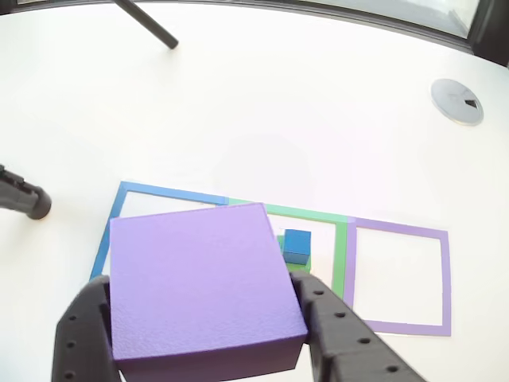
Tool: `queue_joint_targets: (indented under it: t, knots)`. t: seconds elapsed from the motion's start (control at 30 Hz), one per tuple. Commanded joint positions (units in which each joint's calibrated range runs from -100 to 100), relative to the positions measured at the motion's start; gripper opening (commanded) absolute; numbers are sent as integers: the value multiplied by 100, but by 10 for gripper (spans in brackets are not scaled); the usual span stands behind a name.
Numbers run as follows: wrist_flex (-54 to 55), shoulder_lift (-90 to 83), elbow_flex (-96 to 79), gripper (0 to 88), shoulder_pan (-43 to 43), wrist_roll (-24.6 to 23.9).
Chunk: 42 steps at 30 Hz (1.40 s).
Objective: Tower of hanoi
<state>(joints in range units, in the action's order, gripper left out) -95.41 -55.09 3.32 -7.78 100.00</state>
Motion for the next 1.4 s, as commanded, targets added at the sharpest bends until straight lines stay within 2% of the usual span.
queue_joint_targets:
  t: [0.0,0.17,0.4,0.57,0.77,1.03,1.17,1.37]
  knots:
    - [132,-50,-596,131,-363,0]
    - [1621,-446,-2732,130,-574,0]
    - [5289,-422,-5977,131,-602,0]
    - [7646,95,-7350,131,-967,0]
    - [9986,1298,-8068,129,-1437,0]
    - [13168,4253,-7859,131,-1504,0]
    - [14002,5456,-7350,133,-1513,0]
    - [14545,6522,-6732,147,-1542,0]
